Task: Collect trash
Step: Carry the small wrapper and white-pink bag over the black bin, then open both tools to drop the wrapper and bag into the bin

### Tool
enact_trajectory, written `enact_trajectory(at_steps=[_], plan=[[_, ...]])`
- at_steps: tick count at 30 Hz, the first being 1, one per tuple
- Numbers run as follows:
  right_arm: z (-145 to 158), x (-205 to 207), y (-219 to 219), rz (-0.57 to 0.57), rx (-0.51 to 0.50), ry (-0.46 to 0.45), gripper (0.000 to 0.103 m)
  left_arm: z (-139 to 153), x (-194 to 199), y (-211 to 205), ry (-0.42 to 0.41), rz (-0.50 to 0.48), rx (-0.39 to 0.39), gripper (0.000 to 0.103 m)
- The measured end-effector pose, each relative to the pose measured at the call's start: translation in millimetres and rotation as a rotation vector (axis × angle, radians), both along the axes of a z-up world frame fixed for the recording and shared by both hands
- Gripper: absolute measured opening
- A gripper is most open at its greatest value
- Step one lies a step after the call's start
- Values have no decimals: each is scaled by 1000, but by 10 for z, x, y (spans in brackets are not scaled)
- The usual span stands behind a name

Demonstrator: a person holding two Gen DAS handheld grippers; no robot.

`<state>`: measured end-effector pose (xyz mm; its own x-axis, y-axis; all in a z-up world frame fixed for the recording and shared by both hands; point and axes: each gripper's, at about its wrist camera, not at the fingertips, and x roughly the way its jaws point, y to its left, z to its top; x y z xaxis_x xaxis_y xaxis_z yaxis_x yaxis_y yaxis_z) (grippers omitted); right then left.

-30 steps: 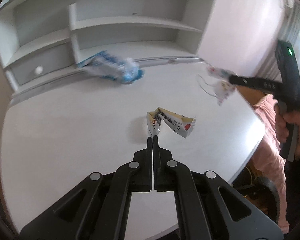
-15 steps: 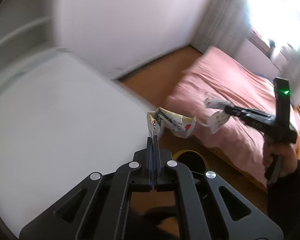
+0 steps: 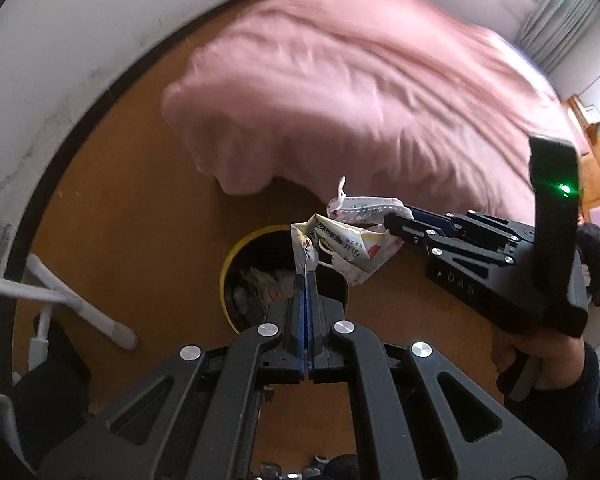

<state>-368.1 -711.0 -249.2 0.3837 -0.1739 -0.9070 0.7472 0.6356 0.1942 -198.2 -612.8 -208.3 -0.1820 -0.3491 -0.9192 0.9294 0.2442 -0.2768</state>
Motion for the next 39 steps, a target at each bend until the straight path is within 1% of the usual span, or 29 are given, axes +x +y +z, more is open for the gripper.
enact_trajectory(at_steps=[1,4,6,9,10,12,16,19,21,22,23,25,26,27,29,31,34,35,36,37,39], plan=[[-94,-26,-20,-5,10,8,17,-133,-25,-58,20,5,31,0],[-404,-92,-61,-16,58,16,17,-402,-65,-104,22,14,90,0],[-543,-85,-74,-14,74,29,17,-540,-41,-141,46,31,123,0],[-691,-71,-72,-15,96,39,17,-709,-43,-185,25,26,168,0],[-731,-66,-68,-16,104,41,17,-763,-43,-187,31,19,188,0],[-817,-58,-65,-18,122,44,17,-825,-40,-176,52,16,205,0],[-908,-53,-41,-16,136,52,17,-837,-18,-148,63,16,204,0],[-951,-81,-60,-18,141,62,17,-831,-22,-173,54,23,202,0],[-967,-90,-62,-22,152,68,21,-830,-32,-182,63,21,200,0],[-969,-102,-57,-28,151,72,28,-835,-45,-198,68,18,202,0],[-971,-120,-54,-32,152,67,42,-832,-56,-199,71,14,204,1],[-959,-143,-47,-38,148,54,58,-820,-72,-203,67,11,205,8],[-953,-143,-53,-34,149,50,58,-809,-70,-213,68,15,200,20],[-944,-143,-41,-32,152,48,58,-789,-63,-209,69,19,190,38],[-920,-137,-44,-32,152,43,58,-717,-42,-194,62,35,155,55],[-879,-130,-49,-35,149,34,58,-637,-28,-179,52,45,116,56],[-732,-95,-43,-42,134,13,58,-494,6,-139,51,69,62,59],[-610,-69,-45,-44,118,-1,58,-395,57,-107,46,98,27,62],[-531,-57,-39,-45,107,-9,58,-311,110,-76,47,123,8,64],[-343,-20,-27,-41,76,-29,58,-215,174,-37,59,149,-6,64],[-74,48,-4,-25,28,-58,59,120,372,79,92,208,-57,65]])
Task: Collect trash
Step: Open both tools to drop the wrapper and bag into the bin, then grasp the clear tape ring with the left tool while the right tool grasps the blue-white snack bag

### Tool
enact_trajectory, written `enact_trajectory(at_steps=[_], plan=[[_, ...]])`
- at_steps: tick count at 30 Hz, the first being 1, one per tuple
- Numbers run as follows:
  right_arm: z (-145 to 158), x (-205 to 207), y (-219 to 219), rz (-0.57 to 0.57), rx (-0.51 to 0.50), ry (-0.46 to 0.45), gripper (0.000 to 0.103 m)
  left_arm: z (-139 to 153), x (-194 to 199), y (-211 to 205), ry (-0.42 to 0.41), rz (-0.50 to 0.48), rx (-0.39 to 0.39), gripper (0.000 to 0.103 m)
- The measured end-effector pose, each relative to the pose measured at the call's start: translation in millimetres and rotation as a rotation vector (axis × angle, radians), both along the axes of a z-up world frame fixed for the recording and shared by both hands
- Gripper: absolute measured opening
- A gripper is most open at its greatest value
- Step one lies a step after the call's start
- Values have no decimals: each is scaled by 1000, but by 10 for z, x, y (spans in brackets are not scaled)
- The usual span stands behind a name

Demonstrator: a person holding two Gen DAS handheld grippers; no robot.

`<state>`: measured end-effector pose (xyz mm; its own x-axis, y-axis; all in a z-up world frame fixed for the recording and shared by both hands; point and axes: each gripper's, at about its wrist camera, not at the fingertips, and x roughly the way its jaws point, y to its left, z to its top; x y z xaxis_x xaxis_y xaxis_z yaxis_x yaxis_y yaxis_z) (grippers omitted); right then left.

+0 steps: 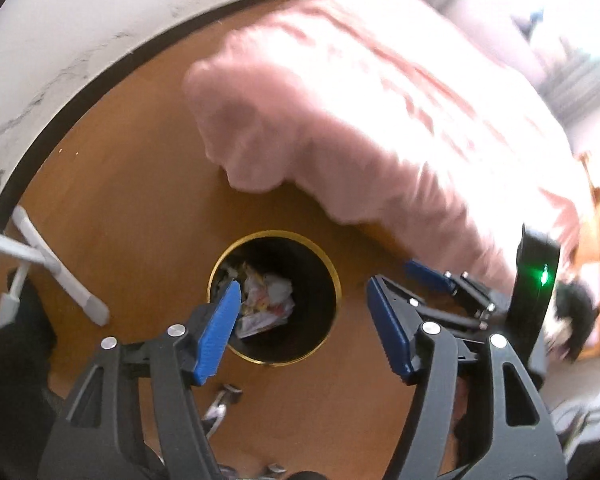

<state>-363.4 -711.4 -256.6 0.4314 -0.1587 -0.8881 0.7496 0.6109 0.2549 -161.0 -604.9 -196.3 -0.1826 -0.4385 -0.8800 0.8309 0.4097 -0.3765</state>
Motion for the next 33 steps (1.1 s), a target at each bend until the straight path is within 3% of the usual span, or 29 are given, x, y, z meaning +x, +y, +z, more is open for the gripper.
enact_trajectory(at_steps=[2,5,7,11,15,20,23,28,33], plan=[[387,122,61,23,-65,-39,63,405,176,174,-43,41,-55,73],[923,411,220,85,-155,-98,65,1087,472,680,-187,84,-155,91],[1221,660,378,139,-196,-139,70,1408,716,1127,-292,124,-165,92],[1749,1401,873,302,-243,-217,75,1743,1390,2259,-468,277,-95,94],[2079,2193,1556,481,-254,-270,81,1769,2044,3516,-630,491,41,94],[2358,3230,2500,697,-193,-328,84,1652,2469,4680,-629,702,107,94],[2456,3775,3055,807,-140,-347,84,1576,2583,5080,-571,737,83,94],[2457,4498,3753,921,-82,-340,84,1381,2699,5116,-564,672,96,94],[2283,5122,4155,973,-94,-279,84,1123,2901,4963,-489,620,86,94]])
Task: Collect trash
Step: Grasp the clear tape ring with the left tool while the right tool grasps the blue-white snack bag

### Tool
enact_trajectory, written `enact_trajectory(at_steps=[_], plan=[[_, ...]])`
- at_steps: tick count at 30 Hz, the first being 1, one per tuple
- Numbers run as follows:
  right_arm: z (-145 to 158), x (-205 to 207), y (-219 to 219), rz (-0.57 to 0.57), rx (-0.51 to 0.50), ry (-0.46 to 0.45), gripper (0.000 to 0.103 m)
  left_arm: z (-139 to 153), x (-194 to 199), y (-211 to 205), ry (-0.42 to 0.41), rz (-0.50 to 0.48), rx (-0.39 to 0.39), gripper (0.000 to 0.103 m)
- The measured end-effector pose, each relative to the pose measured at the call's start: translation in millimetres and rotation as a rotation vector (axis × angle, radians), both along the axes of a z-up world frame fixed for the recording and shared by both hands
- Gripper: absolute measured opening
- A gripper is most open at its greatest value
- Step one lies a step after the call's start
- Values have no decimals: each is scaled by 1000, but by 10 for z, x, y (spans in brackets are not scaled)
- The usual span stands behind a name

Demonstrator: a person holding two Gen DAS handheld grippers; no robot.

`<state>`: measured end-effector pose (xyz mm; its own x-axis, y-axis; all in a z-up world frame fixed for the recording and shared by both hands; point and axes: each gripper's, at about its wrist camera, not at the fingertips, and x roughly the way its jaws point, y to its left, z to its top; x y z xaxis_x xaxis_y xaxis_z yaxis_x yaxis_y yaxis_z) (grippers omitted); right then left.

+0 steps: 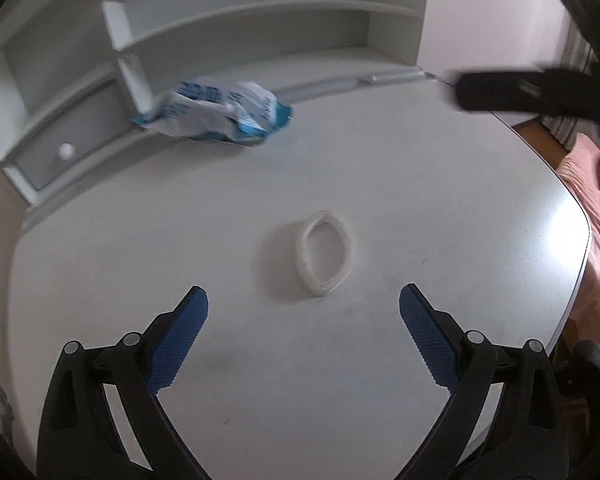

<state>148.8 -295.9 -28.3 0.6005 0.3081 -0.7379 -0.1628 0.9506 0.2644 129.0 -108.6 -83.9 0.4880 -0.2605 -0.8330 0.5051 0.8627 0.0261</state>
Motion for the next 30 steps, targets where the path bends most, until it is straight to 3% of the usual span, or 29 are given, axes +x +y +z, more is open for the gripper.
enact_trajectory(at_steps=[7,10,11,12,14,24,30], plan=[[-176,459,169,21,-10,39,84,-175,226,-48,64,-15,-10,92],[-222,634,241,26,-16,46,84,-212,260,-45,53,-15,5,67],[-238,696,273,31,-24,48,84,-205,245,-48,29,-15,26,45],[-254,759,319,36,-30,50,84,-185,229,-37,21,-17,27,35],[-284,869,399,50,-48,52,84,-165,218,24,47,-3,-6,34],[-436,1393,1079,155,-219,-4,84,96,204,504,-29,80,-48,33],[-653,1704,1294,160,-285,46,84,104,263,759,-45,162,-67,33]])
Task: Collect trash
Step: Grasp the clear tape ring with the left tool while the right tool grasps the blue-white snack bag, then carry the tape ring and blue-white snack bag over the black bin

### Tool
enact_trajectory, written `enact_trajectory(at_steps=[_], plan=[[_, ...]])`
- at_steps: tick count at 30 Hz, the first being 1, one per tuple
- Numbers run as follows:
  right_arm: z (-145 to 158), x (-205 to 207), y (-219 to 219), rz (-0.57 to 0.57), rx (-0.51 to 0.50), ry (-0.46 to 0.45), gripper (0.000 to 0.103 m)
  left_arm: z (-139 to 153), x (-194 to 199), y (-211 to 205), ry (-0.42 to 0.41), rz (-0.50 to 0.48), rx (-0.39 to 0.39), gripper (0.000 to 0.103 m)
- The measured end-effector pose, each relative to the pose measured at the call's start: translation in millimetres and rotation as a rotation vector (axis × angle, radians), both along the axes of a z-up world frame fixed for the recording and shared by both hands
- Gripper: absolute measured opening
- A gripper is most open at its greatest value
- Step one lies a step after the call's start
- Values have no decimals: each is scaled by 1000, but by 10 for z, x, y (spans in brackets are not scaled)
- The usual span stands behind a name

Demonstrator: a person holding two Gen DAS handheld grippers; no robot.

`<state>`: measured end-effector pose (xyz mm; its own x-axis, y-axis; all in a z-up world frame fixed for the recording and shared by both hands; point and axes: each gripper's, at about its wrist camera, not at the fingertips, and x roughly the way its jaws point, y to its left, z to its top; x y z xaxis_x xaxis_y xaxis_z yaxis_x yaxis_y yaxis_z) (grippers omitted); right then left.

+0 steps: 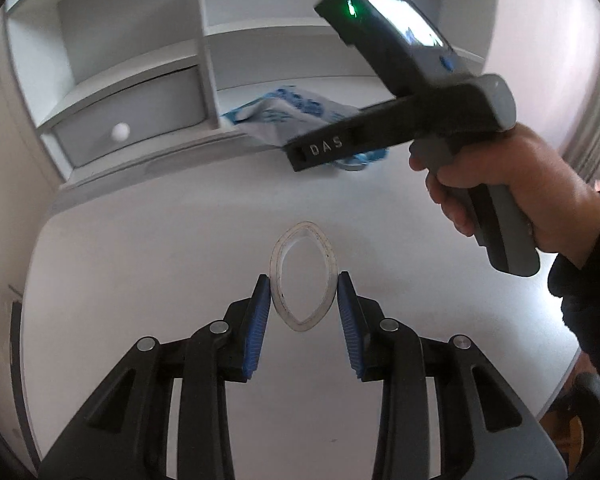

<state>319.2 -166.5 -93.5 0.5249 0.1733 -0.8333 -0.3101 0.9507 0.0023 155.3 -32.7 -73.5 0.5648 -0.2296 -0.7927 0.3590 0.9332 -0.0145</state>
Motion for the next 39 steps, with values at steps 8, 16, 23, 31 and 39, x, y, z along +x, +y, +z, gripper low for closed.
enact_trajectory(at_steps=[8,16,23,31,39], plan=[[143,-326,-286,-31,-26,-51,31,123,-38,-86,-63,25,28,33],[618,-1571,-1584,-226,53,-121,30,460,-547,-1035,-203,-102,23,33],[735,-3405,-3273,-585,31,-159,30,532,-1408,-2544,-291,-383,-29,33],[275,-5501,-4501,-987,34,-93,30,367,-2679,-4221,-247,-754,-75,33],[-415,-6779,-4968,-1210,137,-1,30,-32,-3799,-5300,-137,-1019,-54,33]])
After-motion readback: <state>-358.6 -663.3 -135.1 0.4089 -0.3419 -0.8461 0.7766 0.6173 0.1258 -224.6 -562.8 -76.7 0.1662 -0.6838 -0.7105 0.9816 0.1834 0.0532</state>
